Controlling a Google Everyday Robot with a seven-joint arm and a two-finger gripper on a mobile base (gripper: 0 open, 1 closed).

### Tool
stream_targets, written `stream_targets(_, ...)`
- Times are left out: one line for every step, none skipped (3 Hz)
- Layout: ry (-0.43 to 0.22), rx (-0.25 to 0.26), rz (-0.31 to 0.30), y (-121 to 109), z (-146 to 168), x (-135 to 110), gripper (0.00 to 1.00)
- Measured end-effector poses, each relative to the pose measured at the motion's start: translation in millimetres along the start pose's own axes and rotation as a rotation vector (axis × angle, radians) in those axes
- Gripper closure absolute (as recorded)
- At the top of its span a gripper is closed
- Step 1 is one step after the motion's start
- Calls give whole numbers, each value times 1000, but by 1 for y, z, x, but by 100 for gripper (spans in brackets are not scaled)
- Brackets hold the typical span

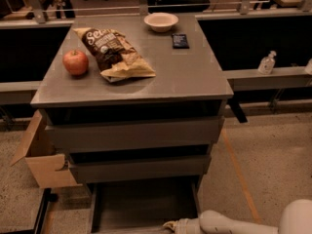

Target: Open bottom drawer

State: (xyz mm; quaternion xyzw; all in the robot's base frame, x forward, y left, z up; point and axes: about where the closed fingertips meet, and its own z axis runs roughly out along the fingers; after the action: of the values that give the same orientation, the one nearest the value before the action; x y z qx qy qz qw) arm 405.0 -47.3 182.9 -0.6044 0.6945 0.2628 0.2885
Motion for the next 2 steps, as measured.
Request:
stream_targets(0, 0, 0, 0, -3, -3, 100)
stream_targets(-20, 2, 10, 21, -2, 1, 100)
